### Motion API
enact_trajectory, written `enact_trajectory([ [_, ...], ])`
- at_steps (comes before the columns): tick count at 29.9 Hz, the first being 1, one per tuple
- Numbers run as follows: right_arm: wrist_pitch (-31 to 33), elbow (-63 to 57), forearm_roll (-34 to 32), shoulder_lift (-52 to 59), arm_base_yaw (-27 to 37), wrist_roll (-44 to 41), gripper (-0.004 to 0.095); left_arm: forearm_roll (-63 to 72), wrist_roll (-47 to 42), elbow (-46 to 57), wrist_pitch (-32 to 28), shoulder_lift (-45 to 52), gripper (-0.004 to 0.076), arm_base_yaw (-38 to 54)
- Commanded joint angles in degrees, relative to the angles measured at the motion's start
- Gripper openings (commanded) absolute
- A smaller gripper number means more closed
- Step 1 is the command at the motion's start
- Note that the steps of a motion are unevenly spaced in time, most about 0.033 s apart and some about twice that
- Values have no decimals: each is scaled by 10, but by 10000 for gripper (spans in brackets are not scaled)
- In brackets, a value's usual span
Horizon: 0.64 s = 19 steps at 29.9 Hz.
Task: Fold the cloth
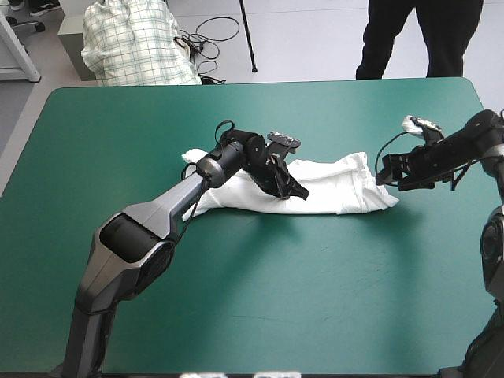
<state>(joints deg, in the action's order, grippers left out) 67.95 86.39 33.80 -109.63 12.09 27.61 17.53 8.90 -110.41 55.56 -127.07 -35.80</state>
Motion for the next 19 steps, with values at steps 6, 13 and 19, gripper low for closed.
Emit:
enact_trajectory([
  [6,16,7,41,-31,-39,19,618,11,-5,-12,8,23,-9,-1],
  [13,22,2,42,-60,-40,5,483,8,-5,-12,9,23,-9,-1],
  [19,25,1,51,-62,-40,4,-21,8,-5,-12,7,23,-9,-1],
])
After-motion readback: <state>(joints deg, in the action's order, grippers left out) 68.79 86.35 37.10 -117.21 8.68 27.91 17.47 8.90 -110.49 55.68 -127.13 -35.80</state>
